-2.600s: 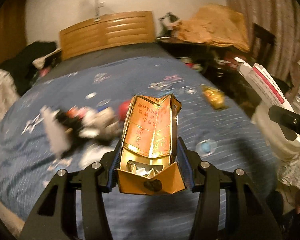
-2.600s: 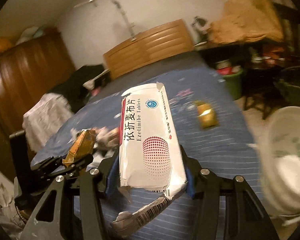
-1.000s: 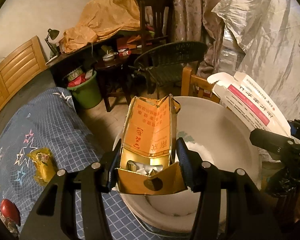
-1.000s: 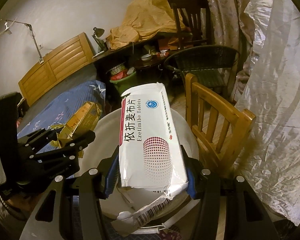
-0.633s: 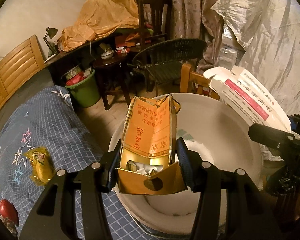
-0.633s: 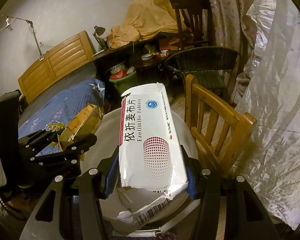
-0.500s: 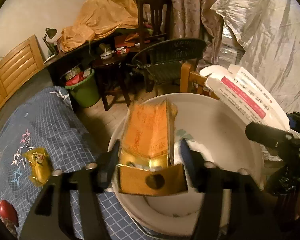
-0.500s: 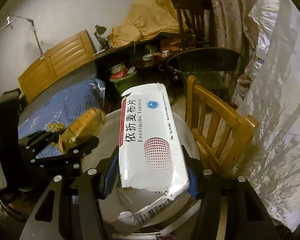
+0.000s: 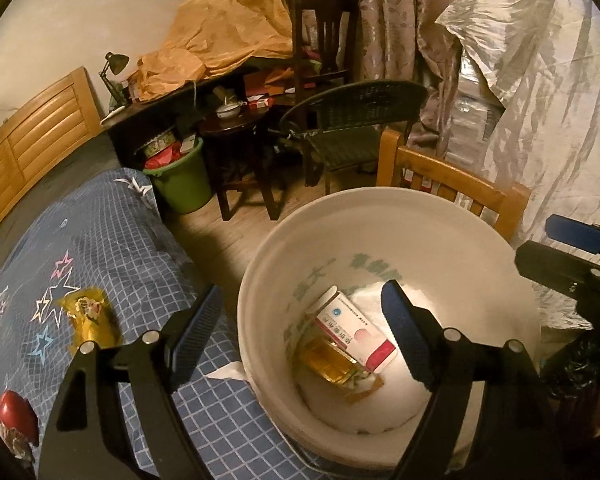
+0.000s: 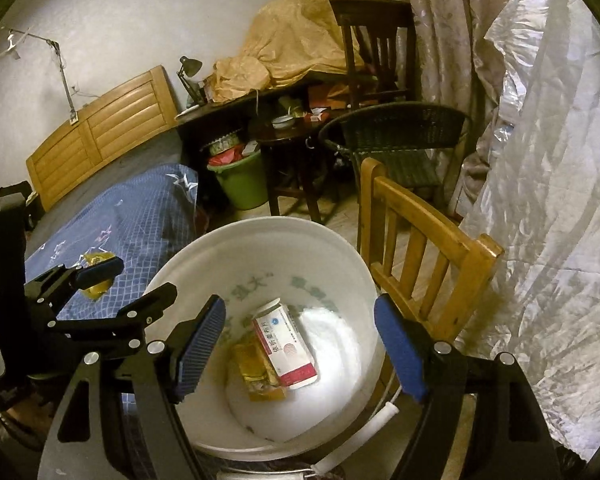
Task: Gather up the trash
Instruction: 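Open both tools to drop the boxes into the white bucket, then move both tools back over the bed toward the remaining trash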
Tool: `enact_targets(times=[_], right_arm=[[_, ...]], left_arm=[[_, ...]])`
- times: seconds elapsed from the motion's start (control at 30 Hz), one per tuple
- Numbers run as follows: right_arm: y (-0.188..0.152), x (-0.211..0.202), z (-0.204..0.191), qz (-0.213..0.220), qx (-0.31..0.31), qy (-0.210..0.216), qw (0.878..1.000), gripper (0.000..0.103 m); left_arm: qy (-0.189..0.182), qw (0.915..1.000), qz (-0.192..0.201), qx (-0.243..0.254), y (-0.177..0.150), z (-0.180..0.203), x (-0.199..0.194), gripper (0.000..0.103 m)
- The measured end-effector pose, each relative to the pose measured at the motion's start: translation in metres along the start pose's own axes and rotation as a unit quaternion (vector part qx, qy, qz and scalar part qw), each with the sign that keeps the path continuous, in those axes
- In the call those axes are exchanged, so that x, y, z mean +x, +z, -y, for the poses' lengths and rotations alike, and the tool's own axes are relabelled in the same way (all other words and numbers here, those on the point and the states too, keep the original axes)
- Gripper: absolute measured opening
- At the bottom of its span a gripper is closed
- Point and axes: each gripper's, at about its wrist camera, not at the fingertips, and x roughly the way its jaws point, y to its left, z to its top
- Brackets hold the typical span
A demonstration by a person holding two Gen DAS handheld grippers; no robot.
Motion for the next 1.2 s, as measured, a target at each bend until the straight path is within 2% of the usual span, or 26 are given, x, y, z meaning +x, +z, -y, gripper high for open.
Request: enact_targets(times=[0.17,0.27,0.5,0.57,0.6,0.7,0.87,1.0,1.2], right_arm=[[-0.007,-0.006,-0.002,0.014,0.004,-0.001,1.000,0.077],[-0.012,-0.011,-0.006,0.030,-0.003,-0.011,0.999,0.077],[-0.037,-0.038,-0.023,0.120,-0.012,-0.046,0.992,0.078],[-0.046,-0.051,-0.029,0.160,-0.010,-0.057,0.985,0.078],[-0.052,-0.058,-0.031,0.180,-0.009,-0.058,0.982,0.082],[-0.068,-0.071,-0.044,0.217,-0.006,-0.055,0.975,0.085],[-0.082,-0.082,-0.073,0.238,-0.022,-0.033,0.970,0.086],[-0.094,-0.090,-0.110,0.258,-0.057,-0.016,0.964,0.086],[-0.105,-0.092,-0.170,0.240,-0.100,0.038,0.965,0.086]], left_arm=[[0.009,0.9999,-0.004,-0.007,-0.007,-0.003,-0.001,0.078],[0.021,0.9997,0.008,-0.011,-0.012,-0.004,-0.008,0.078],[0.070,0.9950,0.065,-0.027,-0.025,-0.014,-0.042,0.082],[0.088,0.9915,0.087,-0.040,-0.032,-0.021,-0.056,0.086],[0.096,0.9895,0.097,-0.048,-0.036,-0.026,-0.063,0.088],[0.120,0.9837,0.115,-0.069,-0.050,-0.043,-0.085,0.089],[0.160,0.9728,0.139,-0.094,-0.067,-0.065,-0.120,0.090],[0.198,0.9602,0.167,-0.104,-0.085,-0.082,-0.152,0.093],[0.242,0.9450,0.170,-0.140,-0.114,-0.124,-0.190,0.095]])
